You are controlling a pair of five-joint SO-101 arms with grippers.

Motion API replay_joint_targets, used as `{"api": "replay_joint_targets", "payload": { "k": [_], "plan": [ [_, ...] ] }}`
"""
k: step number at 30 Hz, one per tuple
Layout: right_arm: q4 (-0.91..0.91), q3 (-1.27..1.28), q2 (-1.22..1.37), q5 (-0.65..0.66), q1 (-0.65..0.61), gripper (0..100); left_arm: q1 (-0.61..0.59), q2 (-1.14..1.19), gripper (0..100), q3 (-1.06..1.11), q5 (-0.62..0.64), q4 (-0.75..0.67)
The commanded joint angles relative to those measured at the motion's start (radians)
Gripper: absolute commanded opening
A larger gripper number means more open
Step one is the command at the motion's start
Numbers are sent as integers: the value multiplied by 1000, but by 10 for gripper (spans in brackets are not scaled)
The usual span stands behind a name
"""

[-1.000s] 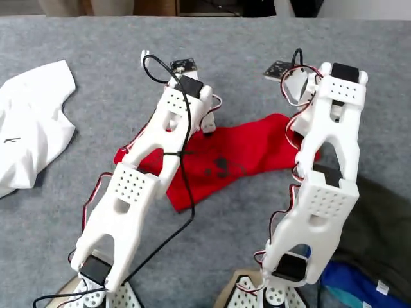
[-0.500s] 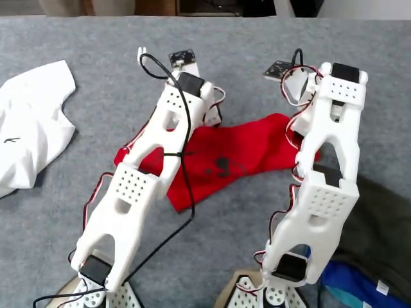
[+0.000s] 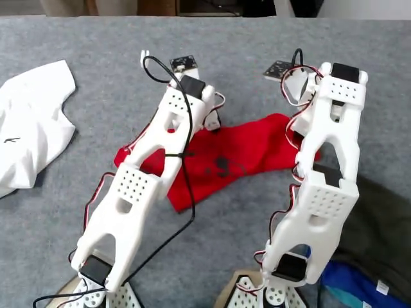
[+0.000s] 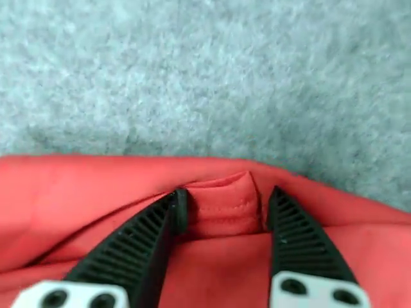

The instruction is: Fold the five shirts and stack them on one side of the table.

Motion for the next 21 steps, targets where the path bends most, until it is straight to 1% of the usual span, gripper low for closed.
{"api": "replay_joint_targets", "payload": {
  "k": [1, 6, 13, 18, 21],
  "plan": [
    [-5, -59, -2, 6, 10, 4, -2, 16, 217, -12, 11, -49],
    [-5, -59, -2, 6, 10, 4, -2, 35, 207, -12, 11, -63],
    [-5, -59, -2, 6, 8, 4, -2, 36, 89, -12, 11, -63],
    [-3, -59, -2, 6, 8, 4, -2, 33, 40, -14, 11, -63],
    [-3, -59, -2, 6, 8, 4, -2, 33, 39, -18, 11, -61]
  ]
}}
